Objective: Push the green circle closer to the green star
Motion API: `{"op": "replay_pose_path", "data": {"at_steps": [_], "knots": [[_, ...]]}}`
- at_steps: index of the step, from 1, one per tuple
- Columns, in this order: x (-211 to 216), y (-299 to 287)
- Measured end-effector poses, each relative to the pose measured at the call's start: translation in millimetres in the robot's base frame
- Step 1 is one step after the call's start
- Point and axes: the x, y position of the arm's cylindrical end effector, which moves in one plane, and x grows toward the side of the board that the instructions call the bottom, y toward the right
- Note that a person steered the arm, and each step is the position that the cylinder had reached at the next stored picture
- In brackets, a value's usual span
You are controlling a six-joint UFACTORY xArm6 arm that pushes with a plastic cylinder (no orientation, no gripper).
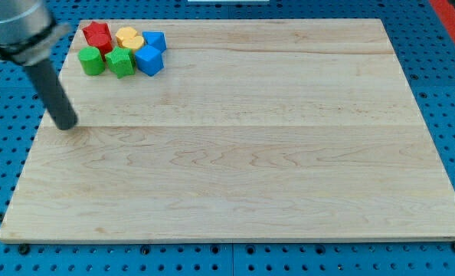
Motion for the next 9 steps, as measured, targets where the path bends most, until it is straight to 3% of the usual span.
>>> {"op": "replay_pose_path", "data": {"at_steps": [1, 3, 7, 9], "knots": [[-75.9, -34.8], [-120.1, -28.6], [-77.8, 191.8], [-98.3, 229.9]]}}
